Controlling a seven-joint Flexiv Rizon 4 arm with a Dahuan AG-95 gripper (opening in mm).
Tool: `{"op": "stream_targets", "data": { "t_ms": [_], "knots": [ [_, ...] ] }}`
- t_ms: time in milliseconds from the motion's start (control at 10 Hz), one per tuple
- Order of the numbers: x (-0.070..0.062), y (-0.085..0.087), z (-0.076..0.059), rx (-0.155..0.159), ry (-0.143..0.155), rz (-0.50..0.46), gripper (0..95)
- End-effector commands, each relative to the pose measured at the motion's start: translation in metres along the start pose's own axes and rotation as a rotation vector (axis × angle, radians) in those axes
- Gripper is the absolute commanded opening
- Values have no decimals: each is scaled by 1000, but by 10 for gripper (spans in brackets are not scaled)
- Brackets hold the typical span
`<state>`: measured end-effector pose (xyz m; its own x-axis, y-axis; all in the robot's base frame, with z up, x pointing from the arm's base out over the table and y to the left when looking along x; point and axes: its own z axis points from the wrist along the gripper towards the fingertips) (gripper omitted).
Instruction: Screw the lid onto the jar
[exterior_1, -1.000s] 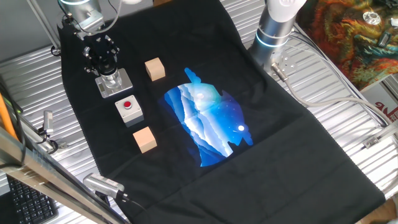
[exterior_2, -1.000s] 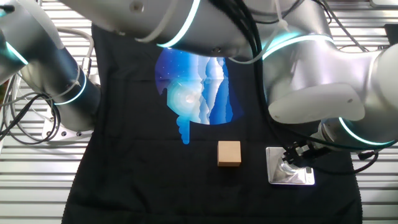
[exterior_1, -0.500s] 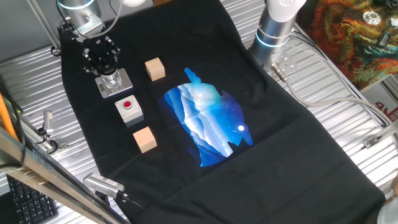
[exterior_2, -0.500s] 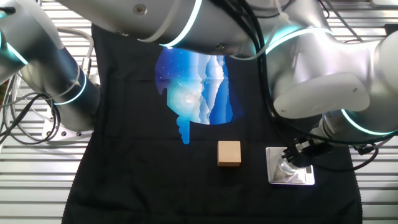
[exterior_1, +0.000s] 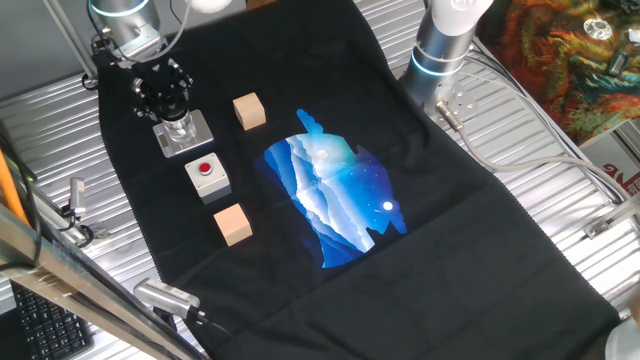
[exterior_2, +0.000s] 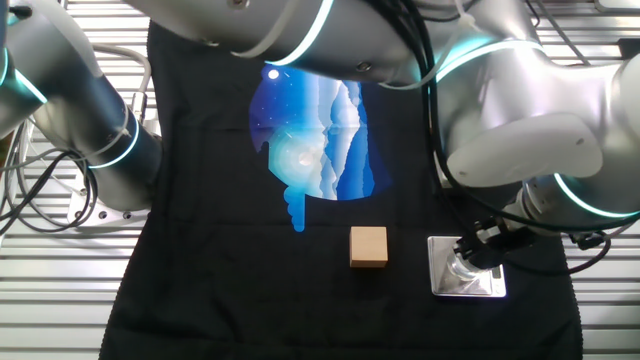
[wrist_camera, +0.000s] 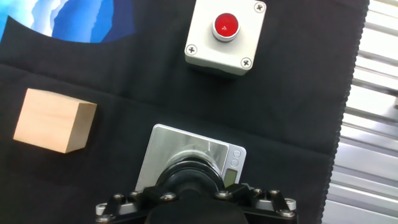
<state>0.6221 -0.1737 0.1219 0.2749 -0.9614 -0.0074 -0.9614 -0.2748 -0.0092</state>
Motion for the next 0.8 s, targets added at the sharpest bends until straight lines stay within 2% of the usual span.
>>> {"op": "stream_targets", "data": {
  "t_ms": [100, 800],
  "knots": [
    [0, 0, 0, 1, 0, 9, 760],
    [0, 1, 1, 3, 0, 52, 760]
  ]
}}
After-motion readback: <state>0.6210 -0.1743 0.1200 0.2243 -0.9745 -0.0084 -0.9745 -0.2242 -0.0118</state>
